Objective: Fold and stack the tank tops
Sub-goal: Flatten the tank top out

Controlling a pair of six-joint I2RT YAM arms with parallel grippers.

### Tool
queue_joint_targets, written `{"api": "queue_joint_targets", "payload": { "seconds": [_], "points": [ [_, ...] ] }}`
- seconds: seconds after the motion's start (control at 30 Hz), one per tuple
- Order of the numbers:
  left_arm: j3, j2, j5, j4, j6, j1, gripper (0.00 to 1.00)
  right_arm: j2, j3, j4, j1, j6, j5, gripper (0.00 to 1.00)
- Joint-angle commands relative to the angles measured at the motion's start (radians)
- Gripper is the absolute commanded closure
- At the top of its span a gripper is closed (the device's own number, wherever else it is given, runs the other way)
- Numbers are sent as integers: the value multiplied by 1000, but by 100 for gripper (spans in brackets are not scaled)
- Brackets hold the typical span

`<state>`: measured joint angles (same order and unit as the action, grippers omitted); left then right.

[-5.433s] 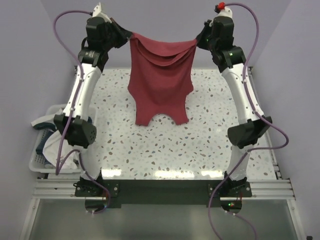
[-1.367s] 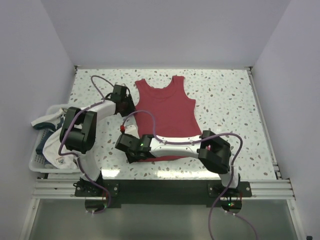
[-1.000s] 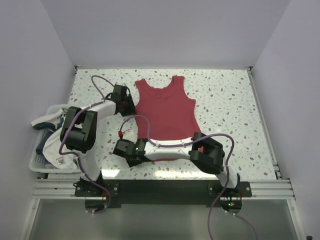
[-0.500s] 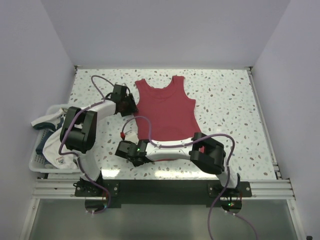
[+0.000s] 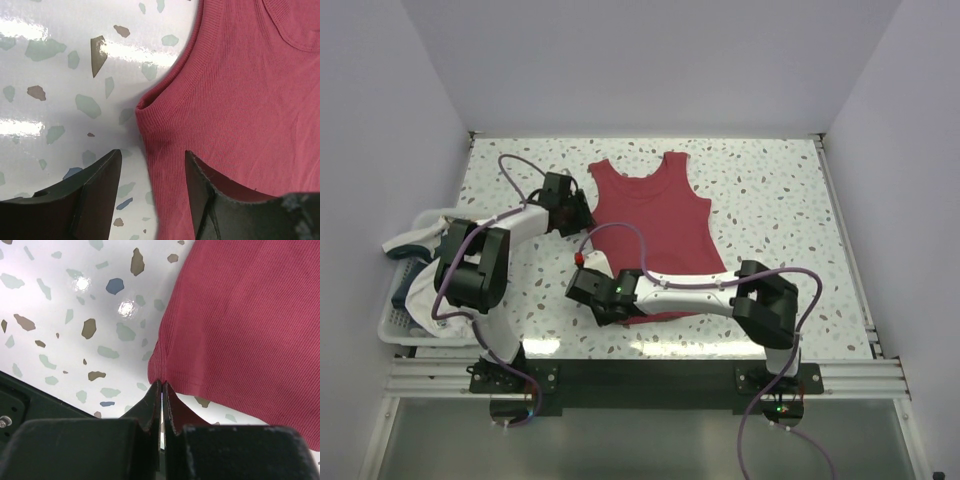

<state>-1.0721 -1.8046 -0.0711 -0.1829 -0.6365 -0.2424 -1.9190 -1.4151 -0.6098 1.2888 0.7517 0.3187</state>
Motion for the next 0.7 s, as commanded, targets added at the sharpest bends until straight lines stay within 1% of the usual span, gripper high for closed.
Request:
{"api": "queue_joint_targets", "payload": {
  "seconds": [0.0,0.1,0.17,0.2,0.3,0.37,0.4,0.47,0.5,0.67],
  "points": [
    [0,25,-6,48,-12,8,43,37,-7,16,-6,14,-20,100],
    [-8,14,7,49,-18,8,53,46,-2,15,-13,18,-17,100],
    [-11,11,17,49,-20,8,58,60,5,15,-19,18,-17,100],
    [-14,8,30,46,-22,8,63,63,8,13,-19,18,-17,100],
    [-29,-5,45,42,-20,8,69,77,15,15,-20,18,-24,100],
    [-37,-19,56,36,-22,8,71,80,15,16,-20,18,-38,100],
    [-45,-27,65,34,-20,8,75,81,15,16,-22,18,-43,100],
    [-51,-38,68,28,-22,8,78,84,16,22,-22,17,-46,100],
    [-55,-44,92,28,-17,8,79,84,16,22,-20,17,-46,100],
    [-86,-67,114,17,-6,8,80,81,10,28,-20,14,-58,100]
  ]
}}
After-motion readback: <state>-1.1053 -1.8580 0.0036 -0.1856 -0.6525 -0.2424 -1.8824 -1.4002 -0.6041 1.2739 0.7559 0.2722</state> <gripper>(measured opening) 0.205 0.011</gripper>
